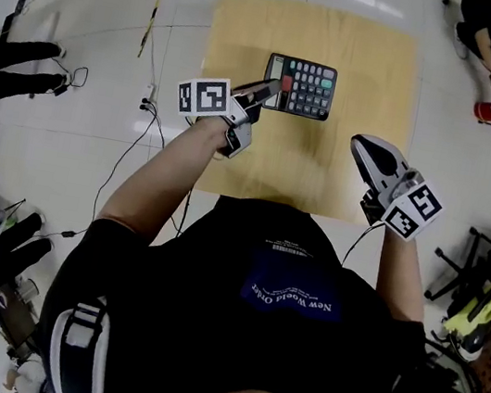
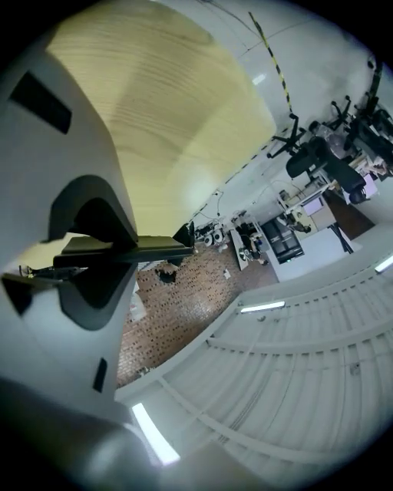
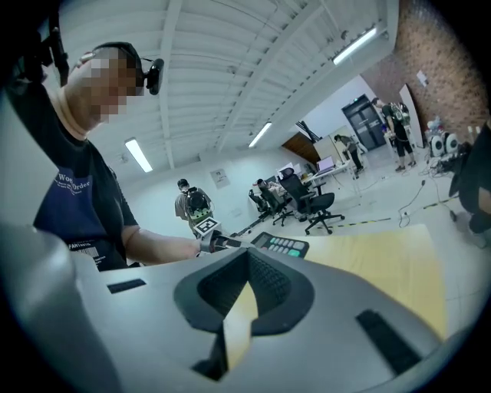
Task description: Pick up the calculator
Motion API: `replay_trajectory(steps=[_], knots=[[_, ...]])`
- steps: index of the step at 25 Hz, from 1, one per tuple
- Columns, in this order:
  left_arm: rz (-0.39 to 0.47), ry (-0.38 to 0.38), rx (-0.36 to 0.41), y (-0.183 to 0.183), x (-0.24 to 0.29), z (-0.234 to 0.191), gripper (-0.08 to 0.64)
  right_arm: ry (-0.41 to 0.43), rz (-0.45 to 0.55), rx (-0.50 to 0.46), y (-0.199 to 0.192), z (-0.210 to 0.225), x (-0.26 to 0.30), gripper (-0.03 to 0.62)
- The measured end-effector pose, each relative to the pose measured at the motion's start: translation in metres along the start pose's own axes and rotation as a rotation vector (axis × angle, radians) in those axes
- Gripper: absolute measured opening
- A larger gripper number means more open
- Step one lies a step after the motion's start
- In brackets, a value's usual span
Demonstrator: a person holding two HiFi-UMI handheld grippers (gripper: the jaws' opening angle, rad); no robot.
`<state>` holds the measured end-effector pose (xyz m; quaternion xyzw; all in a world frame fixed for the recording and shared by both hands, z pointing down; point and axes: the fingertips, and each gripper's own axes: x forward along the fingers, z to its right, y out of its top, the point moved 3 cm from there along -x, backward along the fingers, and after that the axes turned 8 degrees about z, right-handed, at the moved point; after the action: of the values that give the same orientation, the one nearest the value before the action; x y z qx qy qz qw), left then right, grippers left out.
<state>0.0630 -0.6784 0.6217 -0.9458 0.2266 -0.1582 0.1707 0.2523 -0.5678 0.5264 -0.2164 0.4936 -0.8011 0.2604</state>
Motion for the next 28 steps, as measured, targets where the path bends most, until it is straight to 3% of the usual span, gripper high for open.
replay_trajectory(steps=[6,12,19,26,28], knots=[[0.086,-0.057,0.07,0.05,-0.069,0.069,0.075,0.003,0.04,-0.092,0.047,-0.03,0.01,-0.015],[0.168,-0.111,0.108,0.072,-0.123,0.123,0.075,0.007,0.091,-0.188,0.091,-0.057,0.012,-0.015],[0.236,-0.174,0.113,0.074,-0.166,0.155,0.075,0.013,0.151,-0.248,0.126,-0.085,0.018,-0.015],[0.275,-0.203,0.133,0.07,-0.189,0.174,0.075,0.01,0.174,-0.239,0.132,-0.096,0.021,-0.015],[0.283,-0.235,0.105,0.068,-0.189,0.184,0.075,0.013,0.178,-0.24,0.134,-0.098,0.021,-0.015]])
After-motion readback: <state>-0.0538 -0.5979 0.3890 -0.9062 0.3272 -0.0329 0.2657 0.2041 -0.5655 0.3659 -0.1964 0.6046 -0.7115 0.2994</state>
